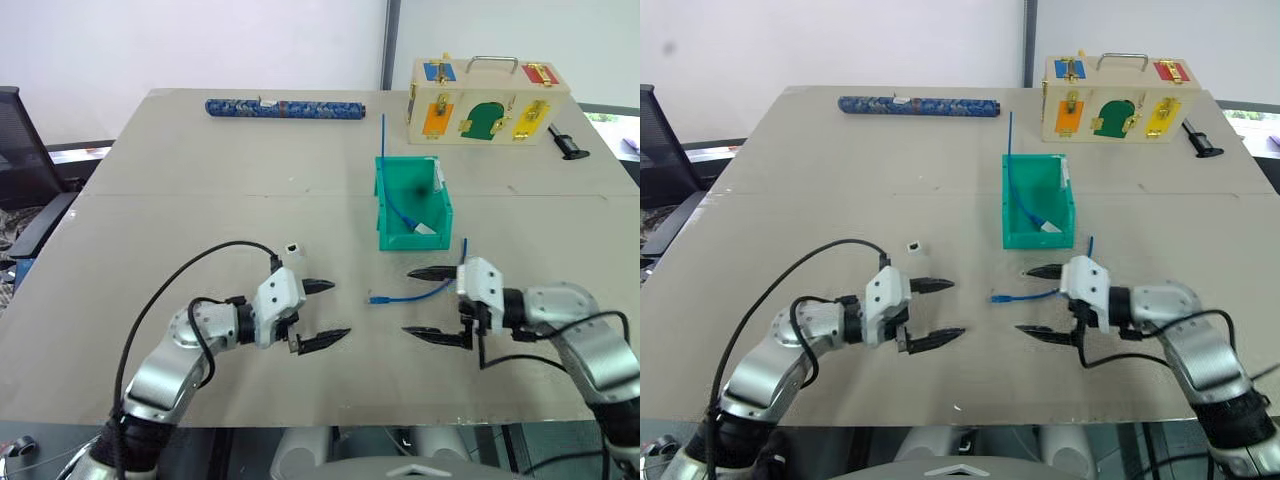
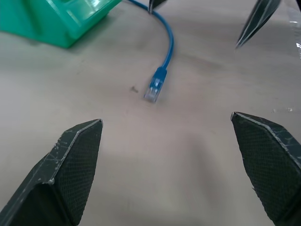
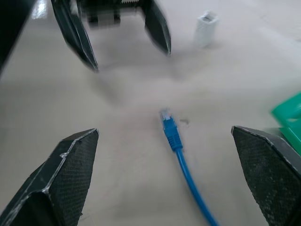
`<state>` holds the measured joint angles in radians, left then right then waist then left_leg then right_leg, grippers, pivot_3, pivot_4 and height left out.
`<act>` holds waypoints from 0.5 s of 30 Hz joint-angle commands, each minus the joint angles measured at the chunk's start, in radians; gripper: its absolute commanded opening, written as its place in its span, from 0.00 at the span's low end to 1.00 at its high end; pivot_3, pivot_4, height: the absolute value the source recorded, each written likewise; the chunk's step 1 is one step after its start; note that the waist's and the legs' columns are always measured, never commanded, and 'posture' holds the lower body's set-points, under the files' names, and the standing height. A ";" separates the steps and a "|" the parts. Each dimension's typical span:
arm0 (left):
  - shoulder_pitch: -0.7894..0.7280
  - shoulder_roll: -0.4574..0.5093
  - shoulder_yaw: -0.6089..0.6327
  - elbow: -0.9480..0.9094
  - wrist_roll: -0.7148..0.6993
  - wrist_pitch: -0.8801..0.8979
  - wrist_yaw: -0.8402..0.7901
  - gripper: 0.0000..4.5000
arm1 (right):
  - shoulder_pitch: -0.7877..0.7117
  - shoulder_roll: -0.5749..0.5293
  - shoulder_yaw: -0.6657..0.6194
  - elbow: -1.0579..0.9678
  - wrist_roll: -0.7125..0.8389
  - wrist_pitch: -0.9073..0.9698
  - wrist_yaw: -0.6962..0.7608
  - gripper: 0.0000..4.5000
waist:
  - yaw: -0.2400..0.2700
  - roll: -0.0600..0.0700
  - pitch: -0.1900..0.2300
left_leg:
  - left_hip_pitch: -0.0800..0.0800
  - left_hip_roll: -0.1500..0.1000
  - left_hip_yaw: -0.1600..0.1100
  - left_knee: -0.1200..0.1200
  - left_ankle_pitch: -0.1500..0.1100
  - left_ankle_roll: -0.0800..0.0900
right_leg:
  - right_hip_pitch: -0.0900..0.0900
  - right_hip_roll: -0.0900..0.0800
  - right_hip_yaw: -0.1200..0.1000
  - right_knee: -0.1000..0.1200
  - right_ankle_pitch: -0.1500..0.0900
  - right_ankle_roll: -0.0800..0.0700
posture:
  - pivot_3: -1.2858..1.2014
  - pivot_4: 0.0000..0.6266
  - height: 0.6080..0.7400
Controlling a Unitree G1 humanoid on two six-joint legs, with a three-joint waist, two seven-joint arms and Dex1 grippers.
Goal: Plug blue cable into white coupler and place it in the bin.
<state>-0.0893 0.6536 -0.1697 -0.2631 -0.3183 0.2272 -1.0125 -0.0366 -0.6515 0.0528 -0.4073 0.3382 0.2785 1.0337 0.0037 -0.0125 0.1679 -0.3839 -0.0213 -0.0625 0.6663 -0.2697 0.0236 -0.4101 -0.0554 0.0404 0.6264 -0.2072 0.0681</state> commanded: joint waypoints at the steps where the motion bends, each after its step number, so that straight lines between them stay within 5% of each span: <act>1: -0.051 -0.025 -0.027 0.052 0.033 -0.041 -0.016 1.00 | 0.128 -0.018 -0.146 -0.122 0.041 0.032 -0.083 0.99 | 0.003 0.000 0.000 | 0.000 0.000 0.000 0.000 0.000 0.000 | 0.000 0.000 0.000 0.000 0.000 0.000 | 0.52 0.24 1.00; 8: -0.156 -0.076 -0.090 0.214 0.095 -0.119 -0.058 1.00 | 0.452 0.003 -0.307 -0.262 -0.013 -0.046 -0.175 0.99 | 0.005 0.000 -0.001 | 0.000 0.000 0.001 0.000 0.000 0.000 | 0.000 0.001 0.001 0.000 0.000 0.001 | 0.52 0.24 1.00; 15: -0.243 -0.127 -0.129 0.357 0.146 -0.196 -0.098 1.00 | 0.576 0.034 -0.330 -0.324 -0.032 -0.068 -0.233 0.99 | 0.005 -0.001 -0.001 | 0.001 0.000 0.002 0.001 0.000 0.000 | 0.001 0.001 0.001 0.000 -0.001 0.000 | 0.52 0.24 1.00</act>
<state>-0.3184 0.5295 -0.2907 0.0815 -0.1804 0.0615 -1.0969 0.5335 -0.6201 -0.2518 -0.6918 0.3100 0.2327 0.8141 0.0084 -0.0130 0.1666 -0.3829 -0.0213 -0.0608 0.6676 -0.2697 0.0236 -0.4088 -0.0542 0.0414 0.6266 -0.2082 0.0686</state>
